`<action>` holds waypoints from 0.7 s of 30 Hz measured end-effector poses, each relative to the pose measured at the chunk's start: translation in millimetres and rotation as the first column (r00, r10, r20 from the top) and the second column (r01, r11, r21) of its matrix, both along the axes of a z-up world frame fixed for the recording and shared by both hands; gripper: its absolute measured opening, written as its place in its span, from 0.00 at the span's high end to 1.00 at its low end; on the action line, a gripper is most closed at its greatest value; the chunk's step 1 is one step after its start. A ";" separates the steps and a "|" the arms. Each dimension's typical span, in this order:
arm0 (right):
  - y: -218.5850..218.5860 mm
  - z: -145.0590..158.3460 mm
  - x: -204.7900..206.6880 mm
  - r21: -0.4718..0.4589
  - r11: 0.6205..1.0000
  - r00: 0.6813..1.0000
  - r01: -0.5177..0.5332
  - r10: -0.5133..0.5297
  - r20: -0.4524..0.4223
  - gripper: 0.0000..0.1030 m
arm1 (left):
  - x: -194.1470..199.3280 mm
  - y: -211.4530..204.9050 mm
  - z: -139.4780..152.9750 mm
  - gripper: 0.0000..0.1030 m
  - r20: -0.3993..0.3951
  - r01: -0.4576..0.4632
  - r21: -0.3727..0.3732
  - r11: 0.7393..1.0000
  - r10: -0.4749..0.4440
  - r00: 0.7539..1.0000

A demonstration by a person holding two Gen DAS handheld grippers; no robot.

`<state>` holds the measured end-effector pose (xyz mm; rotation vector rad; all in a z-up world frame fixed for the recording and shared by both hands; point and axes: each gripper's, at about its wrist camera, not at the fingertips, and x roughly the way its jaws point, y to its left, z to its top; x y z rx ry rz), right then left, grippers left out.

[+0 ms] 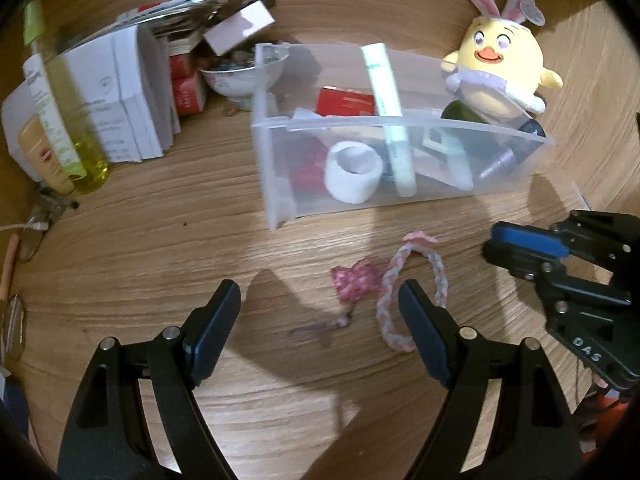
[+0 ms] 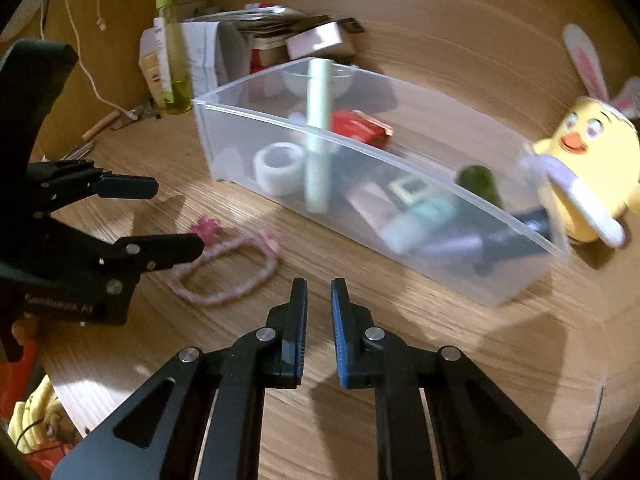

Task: Organize objects
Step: 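Move both tools back to the braided bracelet on the desk, then grasp the pink charm of the braided bracelet with the left tool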

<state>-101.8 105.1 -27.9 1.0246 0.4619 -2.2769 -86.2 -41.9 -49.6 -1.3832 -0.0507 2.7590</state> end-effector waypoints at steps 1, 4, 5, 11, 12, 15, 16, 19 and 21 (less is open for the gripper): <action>3.3 0.7 -1.2 -0.011 1.000 1.000 -0.003 0.003 0.016 0.89 | -1.8 1.5 -0.2 0.21 0.001 0.001 -0.002 1.000 -0.001 1.000; 6.9 2.2 -5.7 -0.031 0.999 0.999 -0.006 0.007 0.043 0.89 | -6.0 1.6 -1.3 0.30 0.005 -0.006 0.012 1.000 0.006 1.000; 5.9 2.5 -6.7 -0.038 0.999 0.999 -0.009 0.011 0.045 0.88 | -7.4 0.5 -2.1 0.36 0.010 -0.008 0.022 1.000 0.008 1.000; -9.0 1.6 -8.8 -0.039 0.998 0.997 -0.048 0.050 0.051 0.65 | -10.1 -7.2 -3.9 0.57 0.012 -0.017 0.071 0.997 0.016 1.000; -13.4 1.0 -9.4 -0.035 0.998 0.997 -0.055 0.057 0.051 0.65 | -10.2 -8.0 -4.0 0.61 0.011 -0.017 0.070 0.997 0.016 1.000; -29.0 -2.8 -10.7 -0.015 0.997 0.996 -0.077 0.077 0.049 0.65 | -9.3 -9.8 -4.4 0.72 0.005 -0.020 0.062 0.998 0.020 1.000; -34.2 -4.3 -11.4 -0.006 0.997 0.995 -0.083 0.083 0.050 0.65 | -8.7 -10.9 -4.6 0.71 0.005 -0.020 0.062 0.998 0.019 1.000; -48.1 -12.4 -15.9 0.020 0.995 0.994 -0.094 0.093 0.059 0.65 | -6.3 -13.1 -4.3 0.71 0.001 -0.017 0.069 0.997 0.017 1.000; -54.2 -17.2 -16.9 0.023 0.995 0.993 -0.100 0.098 0.060 0.66 | -4.4 -13.7 -2.5 0.71 -0.013 -0.019 0.067 0.998 0.020 1.000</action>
